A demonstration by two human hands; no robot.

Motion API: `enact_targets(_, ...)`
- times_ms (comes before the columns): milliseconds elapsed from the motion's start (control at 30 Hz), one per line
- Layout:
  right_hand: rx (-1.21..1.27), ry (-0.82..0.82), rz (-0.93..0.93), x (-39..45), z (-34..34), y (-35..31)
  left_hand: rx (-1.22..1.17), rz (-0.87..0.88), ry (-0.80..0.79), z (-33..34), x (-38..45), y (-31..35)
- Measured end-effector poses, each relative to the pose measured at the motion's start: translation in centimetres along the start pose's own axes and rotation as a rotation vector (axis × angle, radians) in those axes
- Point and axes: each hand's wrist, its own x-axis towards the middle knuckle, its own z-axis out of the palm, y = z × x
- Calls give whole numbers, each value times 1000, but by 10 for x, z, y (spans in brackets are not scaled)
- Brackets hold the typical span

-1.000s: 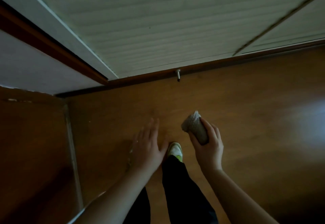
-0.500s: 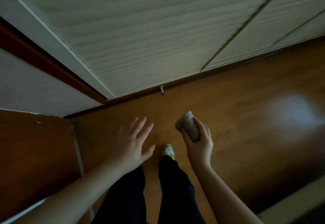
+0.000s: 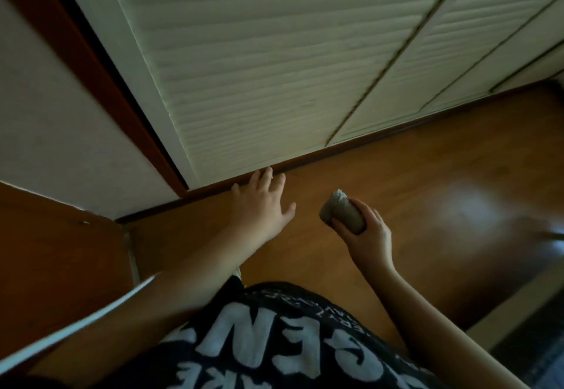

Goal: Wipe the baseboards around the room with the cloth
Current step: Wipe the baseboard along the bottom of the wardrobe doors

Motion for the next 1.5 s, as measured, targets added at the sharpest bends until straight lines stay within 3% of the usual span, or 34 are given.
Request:
enact_targets(133, 0, 25, 6, 5, -27, 13, -94, -97, 34, 10, -13, 36)
enact_targets(400, 69, 122, -49, 6, -100, 69, -165, -100, 107, 21, 21, 134)
enact_targets(633, 112, 223, -41, 15, -179, 127, -4, -71, 68, 9, 86, 241)
enact_targets(800, 157, 232, -52, 14, -210, 151, 176, 105, 91, -1, 92, 272)
enact_targets(1033, 235, 217, -79, 35, -222, 161, 447, 158, 72, -24, 99, 273)
enact_targets(1267, 253, 148, -110, 88, -209, 137, 913, 372, 70, -38, 113, 230)
enact_targets(1500, 228, 37, -143, 138, -170, 123, 699, 173, 43, -28, 136, 180)
